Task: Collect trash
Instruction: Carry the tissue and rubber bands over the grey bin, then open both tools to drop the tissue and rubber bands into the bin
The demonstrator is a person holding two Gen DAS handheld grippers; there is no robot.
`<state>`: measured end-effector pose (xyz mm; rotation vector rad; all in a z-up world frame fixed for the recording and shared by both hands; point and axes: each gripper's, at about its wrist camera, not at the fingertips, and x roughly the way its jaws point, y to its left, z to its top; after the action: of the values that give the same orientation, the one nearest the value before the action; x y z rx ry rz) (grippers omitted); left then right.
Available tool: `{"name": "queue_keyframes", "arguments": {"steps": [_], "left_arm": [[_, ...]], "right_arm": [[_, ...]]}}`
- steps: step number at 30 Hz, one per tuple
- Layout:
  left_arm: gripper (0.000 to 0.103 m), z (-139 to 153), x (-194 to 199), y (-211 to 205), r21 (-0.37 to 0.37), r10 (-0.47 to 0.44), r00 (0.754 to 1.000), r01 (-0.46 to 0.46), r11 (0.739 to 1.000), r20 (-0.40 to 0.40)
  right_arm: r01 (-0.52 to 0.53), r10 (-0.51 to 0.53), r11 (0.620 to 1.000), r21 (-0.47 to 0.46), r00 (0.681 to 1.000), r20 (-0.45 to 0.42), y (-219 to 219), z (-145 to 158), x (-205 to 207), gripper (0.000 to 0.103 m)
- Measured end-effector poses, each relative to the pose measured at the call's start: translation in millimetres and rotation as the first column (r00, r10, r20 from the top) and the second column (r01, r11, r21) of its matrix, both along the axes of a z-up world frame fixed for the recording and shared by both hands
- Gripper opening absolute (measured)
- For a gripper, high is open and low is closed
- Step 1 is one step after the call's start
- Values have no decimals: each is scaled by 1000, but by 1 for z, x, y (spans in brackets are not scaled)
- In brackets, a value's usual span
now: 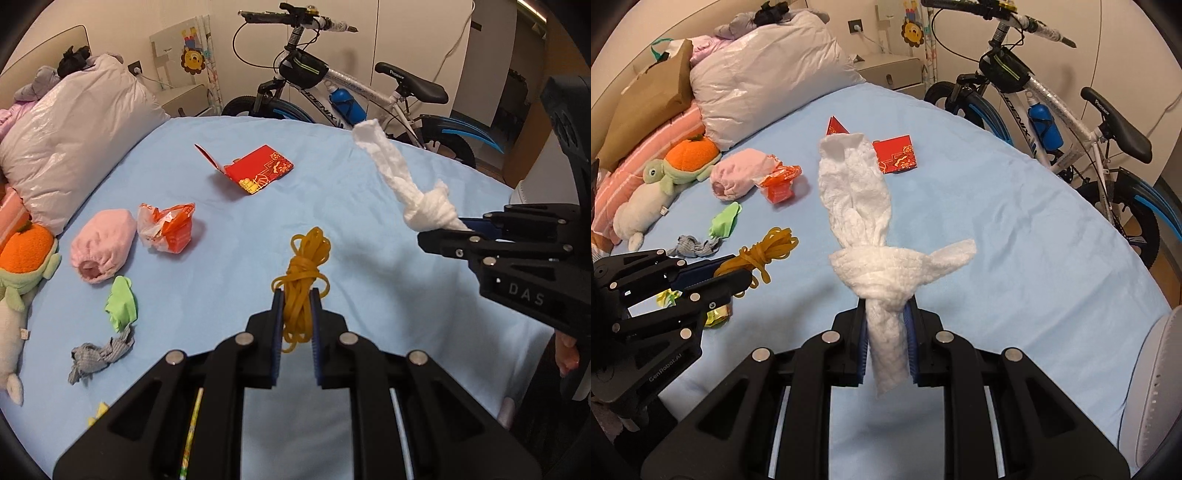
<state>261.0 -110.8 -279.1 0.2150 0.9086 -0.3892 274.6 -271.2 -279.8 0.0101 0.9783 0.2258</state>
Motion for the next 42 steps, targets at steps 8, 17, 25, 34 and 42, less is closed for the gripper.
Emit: {"name": "queue_keyframes", "arguments": {"steps": [8,17,25,34,42], "left_arm": [[14,62,-54,-34,-6,-65,996,66,998,66],[14,145,-88,-110,-33,-240,962,246,969,132],[14,209,-106,-202,-64,-437,881,454,889,183],[14,231,-106,-306,-98,-565,801,590,802,200],[18,214,-90,-374,-104,-616,772,633,767,157]], "right_arm": [[68,-69,997,23,996,53,-60,69,-87,16],[195,-199,980,49,971,130,-169,162,-183,16],[330,-335,942,60,924,184,-267,228,-243,16],[415,-405,910,-4,889,212,-332,256,-249,16],[421,-409,907,-23,893,189,-371,247,-225,16]]}}
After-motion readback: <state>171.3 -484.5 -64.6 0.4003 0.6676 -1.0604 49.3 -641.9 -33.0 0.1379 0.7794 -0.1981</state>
